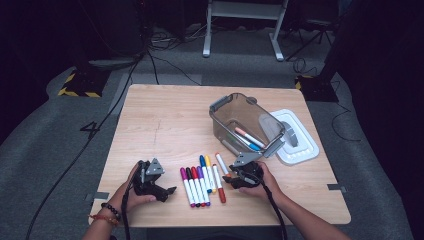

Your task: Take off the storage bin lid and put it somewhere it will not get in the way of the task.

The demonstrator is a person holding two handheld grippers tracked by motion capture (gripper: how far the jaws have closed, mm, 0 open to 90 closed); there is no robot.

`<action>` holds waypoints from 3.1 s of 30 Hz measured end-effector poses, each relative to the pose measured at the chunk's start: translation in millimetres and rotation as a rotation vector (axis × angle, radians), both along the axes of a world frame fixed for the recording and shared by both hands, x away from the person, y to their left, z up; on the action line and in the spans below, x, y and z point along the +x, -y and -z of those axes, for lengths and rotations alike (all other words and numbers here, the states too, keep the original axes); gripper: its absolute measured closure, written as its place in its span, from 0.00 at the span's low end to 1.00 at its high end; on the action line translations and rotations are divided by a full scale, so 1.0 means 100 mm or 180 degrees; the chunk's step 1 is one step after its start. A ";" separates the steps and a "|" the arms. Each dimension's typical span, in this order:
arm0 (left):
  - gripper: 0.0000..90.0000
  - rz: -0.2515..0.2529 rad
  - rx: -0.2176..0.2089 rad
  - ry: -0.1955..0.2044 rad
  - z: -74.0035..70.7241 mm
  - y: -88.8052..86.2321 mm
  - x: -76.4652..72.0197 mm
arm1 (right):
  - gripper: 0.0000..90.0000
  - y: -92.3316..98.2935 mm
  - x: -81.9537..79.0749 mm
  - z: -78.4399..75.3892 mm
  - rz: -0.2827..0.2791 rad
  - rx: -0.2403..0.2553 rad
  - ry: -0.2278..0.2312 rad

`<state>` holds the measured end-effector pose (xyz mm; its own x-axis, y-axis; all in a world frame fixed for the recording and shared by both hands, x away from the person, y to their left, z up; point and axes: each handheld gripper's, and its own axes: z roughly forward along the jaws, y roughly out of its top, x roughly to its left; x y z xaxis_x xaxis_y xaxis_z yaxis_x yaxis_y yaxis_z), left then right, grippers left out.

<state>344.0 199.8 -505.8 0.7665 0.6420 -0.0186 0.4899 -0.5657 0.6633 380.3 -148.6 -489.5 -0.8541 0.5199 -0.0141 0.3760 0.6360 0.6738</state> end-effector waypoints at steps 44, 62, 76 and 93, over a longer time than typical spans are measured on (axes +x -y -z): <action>0.00 -0.0005 0.0002 -0.0005 0.00 0.00 0.00 | 0.83 0.45 -0.24 -0.54 -0.0313 0.0391 0.0301; 0.00 -0.0005 0.0006 0.0001 0.00 0.00 0.00 | 0.83 0.57 -0.34 -1.13 -0.0342 0.0540 0.0692; 0.00 -0.0007 0.0002 -0.0002 0.00 0.00 0.00 | 0.83 0.71 0.42 -1.48 0.0228 0.0202 0.0629; 0.00 0.0000 0.0007 -0.0002 0.00 0.00 0.00 | 0.83 0.38 1.07 -1.18 0.0438 -0.0194 0.0101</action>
<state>344.2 200.0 -505.7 0.7664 0.6421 -0.0176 0.4903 -0.5670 0.6619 487.3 -186.3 -371.9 -0.7736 0.6293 -0.0751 0.4415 0.6201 0.6485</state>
